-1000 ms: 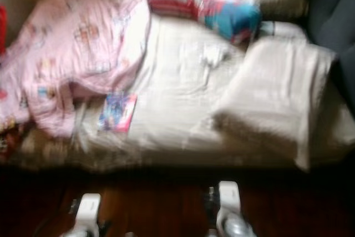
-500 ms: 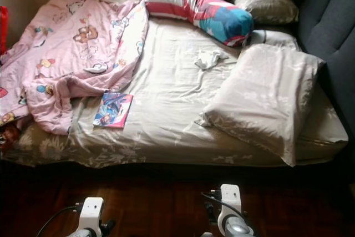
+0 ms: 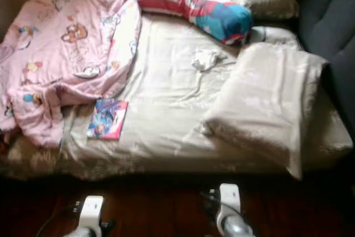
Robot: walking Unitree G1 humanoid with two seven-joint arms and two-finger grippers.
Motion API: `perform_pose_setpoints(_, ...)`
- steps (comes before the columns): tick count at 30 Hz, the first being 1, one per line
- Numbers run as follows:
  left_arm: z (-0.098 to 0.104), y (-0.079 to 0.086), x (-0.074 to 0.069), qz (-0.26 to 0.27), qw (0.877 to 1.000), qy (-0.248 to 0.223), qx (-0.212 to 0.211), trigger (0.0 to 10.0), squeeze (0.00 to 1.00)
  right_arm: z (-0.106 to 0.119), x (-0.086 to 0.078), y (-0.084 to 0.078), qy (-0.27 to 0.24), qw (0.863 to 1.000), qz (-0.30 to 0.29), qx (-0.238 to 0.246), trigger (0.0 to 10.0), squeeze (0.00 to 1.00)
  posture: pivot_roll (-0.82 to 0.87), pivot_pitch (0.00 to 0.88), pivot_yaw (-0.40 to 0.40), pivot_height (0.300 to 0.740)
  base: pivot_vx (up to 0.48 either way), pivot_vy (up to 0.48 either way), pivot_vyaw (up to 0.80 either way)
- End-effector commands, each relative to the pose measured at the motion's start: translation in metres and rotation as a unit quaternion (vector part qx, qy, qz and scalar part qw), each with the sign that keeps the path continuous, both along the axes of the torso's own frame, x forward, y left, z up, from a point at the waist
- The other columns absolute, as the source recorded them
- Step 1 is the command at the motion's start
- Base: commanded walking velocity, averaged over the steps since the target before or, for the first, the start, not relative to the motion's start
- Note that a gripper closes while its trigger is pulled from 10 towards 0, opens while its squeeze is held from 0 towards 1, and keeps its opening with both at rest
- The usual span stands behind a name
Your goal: Clean up the room
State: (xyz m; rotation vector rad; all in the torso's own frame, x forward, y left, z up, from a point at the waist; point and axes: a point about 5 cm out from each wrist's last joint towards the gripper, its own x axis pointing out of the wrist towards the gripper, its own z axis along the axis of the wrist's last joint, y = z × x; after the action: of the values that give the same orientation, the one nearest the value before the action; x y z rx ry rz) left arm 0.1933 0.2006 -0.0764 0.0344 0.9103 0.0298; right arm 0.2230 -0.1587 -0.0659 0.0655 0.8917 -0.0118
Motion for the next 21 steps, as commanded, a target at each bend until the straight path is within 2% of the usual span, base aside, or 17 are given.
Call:
perform_pose_setpoints(1, -0.0019, -0.004, -0.0019, -0.007, 1.0, 0.008, -0.002, 10.0, 0.0, -0.0057, -0.011, -0.0119, 0.015, 1.0, -0.012, -0.009, 10.0, 0.0, -0.1, 0.174, 0.033, 0.74, 0.334, 0.0, 0.0)
perform_pose_setpoints(8, -0.0027, -0.0035, -0.0034, -0.009, 1.0, 0.013, 0.002, 10.0, 0.0, -0.0058, -0.0112, -0.0112, 0.014, 1.0, -0.01, -0.008, 10.0, 0.0, -0.1, 0.163, 0.036, 0.74, 0.32, 0.0, 0.0)
perform_pose_setpoints(21, -0.0038, -0.0031, -0.0055, -0.014, 1.0, 0.018, 0.006, 10.0, 0.0, -0.0055, -0.0105, -0.0108, 0.013, 1.0, -0.011, -0.008, 10.0, 0.0, -0.1, 0.17, 0.037, 0.74, 0.0, 0.0, 0.0)
